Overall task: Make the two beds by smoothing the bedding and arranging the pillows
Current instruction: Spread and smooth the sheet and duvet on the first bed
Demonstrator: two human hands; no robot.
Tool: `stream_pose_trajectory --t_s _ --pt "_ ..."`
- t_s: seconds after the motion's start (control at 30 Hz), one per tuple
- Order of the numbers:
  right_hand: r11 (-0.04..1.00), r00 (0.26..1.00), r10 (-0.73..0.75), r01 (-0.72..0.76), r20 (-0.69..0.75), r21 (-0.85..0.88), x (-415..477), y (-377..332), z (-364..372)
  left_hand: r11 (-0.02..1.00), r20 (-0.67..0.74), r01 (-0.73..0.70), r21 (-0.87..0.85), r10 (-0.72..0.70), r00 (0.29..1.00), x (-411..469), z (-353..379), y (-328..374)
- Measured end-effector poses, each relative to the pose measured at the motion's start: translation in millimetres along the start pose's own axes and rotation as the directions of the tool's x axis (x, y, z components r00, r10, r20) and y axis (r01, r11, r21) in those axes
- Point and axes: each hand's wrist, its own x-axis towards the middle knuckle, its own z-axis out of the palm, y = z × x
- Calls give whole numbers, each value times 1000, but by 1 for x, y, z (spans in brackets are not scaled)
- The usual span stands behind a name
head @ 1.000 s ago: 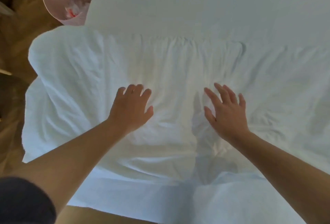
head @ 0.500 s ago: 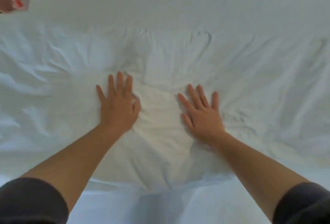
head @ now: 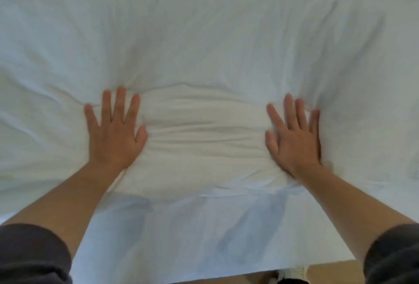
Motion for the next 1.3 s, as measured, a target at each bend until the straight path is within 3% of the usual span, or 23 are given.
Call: stream_pose_trajectory --t_s 0.1,0.17,0.27,0.33,0.4,0.47,0.57,0.6,0.63,0.7,0.77,0.83,0.93,1.07,1.17,1.23,1.3 --pt "999 995 45 -42 93 -32 -24 63 -6 974 96 224 -43 -219 971 -10 -16 29" --pt "999 990 -20 26 140 -39 -31 72 -11 960 115 254 -118 -241 964 -22 -28 72" --pt "979 967 -191 201 169 -41 -49 81 -23 984 45 -42 -173 50 998 -51 -48 159" --pt "948 944 -303 312 134 -55 -67 105 -33 950 -38 -274 -151 272 962 -65 -59 214" --pt "936 936 -340 346 87 -69 -85 139 -36 899 -10 -434 -55 434 901 -69 -61 256" --pt "958 956 -250 266 152 -104 -102 174 -33 901 68 -434 19 432 899 -67 -57 281" --pt "991 971 64 -36 232 -126 -97 209 -21 910 116 -398 113 386 915 -48 -49 290" --pt "993 962 110 -92 249 -80 -90 212 -16 902 128 -409 141 393 911 -43 -48 287" --pt "996 963 87 -79 256 -41 -84 210 -14 891 114 -426 157 412 904 -40 -48 282" --pt "999 994 -42 44 106 -17 -80 209 -11 867 13 -473 155 477 879 -43 -56 274" --pt "984 983 -172 174 66 -25 -87 220 -11 846 53 -506 166 505 862 -57 -56 266" --pt "970 968 -230 236 99 -54 -101 237 -6 858 104 -472 200 461 881 -70 -48 266" --pt "960 914 -143 222 381 -171 -107 236 -9 927 334 -330 178 258 907 -70 -55 287" --pt "998 873 -21 -13 487 66 -95 236 -41 947 612 -209 244 17 791 -59 -102 325" --pt "974 924 86 -157 373 164 -98 267 -58 966 479 -207 153 110 871 -40 -140 349" --pt "987 950 132 -152 282 48 -109 301 -59 959 291 -282 18 265 919 -30 -151 377" --pt "980 946 195 -177 259 -93 -119 322 -51 899 100 -433 -68 438 894 -30 -149 401"
